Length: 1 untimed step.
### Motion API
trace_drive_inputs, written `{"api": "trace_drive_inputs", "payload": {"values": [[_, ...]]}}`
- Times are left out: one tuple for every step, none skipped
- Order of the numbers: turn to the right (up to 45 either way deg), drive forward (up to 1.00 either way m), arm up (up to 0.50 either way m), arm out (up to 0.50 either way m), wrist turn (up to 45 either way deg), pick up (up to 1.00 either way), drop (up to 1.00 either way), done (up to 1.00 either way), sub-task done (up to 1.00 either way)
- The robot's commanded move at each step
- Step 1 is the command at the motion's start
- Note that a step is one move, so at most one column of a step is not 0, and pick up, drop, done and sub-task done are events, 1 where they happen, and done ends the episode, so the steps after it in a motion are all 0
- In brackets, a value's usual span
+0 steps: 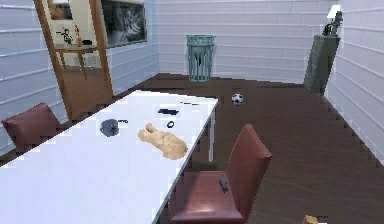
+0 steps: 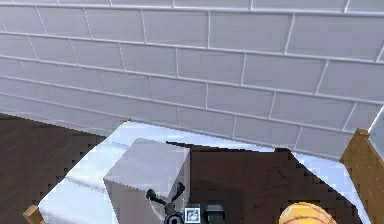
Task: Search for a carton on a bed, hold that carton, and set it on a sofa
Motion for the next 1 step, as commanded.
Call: {"api": "trace_drive_inputs", "payload": {"values": [[0.0, 0.00, 0.26, 0.00, 0.0, 0.00, 0.00, 0.00, 0.00]]}}
